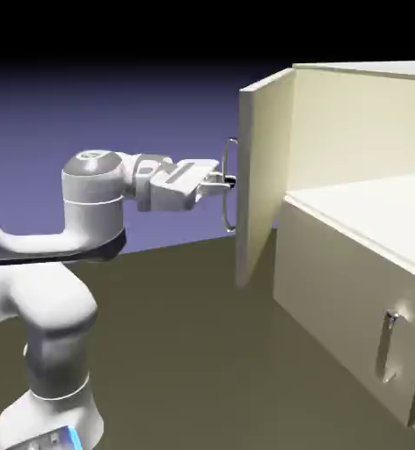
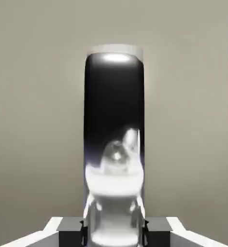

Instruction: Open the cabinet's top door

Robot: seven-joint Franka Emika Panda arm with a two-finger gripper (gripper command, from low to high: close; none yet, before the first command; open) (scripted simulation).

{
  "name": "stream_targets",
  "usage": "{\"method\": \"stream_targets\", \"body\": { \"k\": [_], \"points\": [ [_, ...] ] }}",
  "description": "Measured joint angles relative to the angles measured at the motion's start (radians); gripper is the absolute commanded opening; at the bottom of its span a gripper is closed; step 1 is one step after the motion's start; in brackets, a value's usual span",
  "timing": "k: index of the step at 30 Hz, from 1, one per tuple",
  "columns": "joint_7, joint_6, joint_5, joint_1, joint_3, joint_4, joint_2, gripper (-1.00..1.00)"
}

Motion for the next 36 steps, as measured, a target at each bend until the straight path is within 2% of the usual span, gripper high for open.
{"method": "stream_targets", "body": {
  "k": [10,20,26,36],
  "points": [
    [-0.02,-0.236,0.377,0.08,0.362,0.008,-0.008,-1.0],
    [0.03,-0.501,0.72,0.072,0.725,0.159,0.154,-1.0],
    [0.07,-0.677,0.897,-0.046,0.942,0.339,0.293,-1.0],
    [0.101,-0.948,1.081,-0.377,1.261,0.701,0.443,-1.0]
  ]
}}
